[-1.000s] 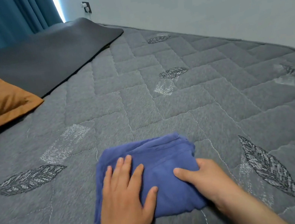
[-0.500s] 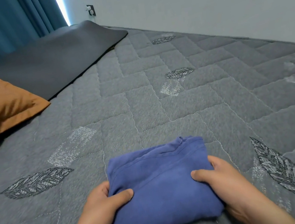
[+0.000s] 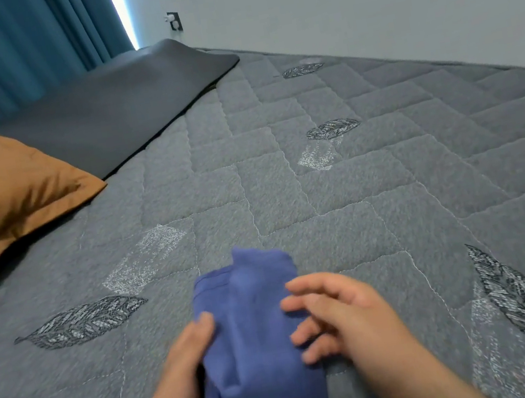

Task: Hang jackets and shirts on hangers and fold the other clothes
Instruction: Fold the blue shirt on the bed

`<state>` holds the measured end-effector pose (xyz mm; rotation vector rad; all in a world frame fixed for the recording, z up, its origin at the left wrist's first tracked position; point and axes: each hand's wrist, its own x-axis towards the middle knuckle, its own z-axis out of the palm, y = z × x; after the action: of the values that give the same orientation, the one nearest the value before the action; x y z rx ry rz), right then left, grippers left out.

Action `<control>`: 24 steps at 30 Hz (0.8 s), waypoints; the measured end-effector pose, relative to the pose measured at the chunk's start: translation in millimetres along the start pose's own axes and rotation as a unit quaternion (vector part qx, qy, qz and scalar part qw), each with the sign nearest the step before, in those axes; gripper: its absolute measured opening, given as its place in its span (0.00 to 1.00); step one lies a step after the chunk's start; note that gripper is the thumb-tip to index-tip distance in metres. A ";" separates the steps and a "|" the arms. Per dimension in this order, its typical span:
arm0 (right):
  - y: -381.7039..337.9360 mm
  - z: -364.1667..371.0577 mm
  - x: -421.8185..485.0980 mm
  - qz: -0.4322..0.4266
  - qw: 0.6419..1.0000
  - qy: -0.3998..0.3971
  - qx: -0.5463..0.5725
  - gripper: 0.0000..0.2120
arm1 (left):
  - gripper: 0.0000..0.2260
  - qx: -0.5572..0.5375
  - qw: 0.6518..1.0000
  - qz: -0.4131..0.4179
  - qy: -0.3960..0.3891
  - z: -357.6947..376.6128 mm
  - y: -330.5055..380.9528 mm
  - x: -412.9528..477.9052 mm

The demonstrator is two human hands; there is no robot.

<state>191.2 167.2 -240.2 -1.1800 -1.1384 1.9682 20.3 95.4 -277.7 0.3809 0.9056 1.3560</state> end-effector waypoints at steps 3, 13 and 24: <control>29.4 -12.3 7.5 -0.120 0.969 0.107 -0.187 0.05 | 0.42 0.128 0.987 0.046 0.085 -1.5 -4.0 1.0; 83.1 -8.7 14.5 -0.236 0.885 0.084 -0.392 0.27 | 0.35 0.245 0.958 0.067 0.132 7.4 -12.9 5.1; 78.0 -18.1 16.1 -0.215 0.910 0.097 -0.342 0.27 | 0.27 0.255 0.946 0.137 0.147 -4.3 -22.6 -3.7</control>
<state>196.7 149.8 -319.8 -1.2667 -1.8662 1.1106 32.4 85.8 -295.1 0.7362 1.5056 1.4411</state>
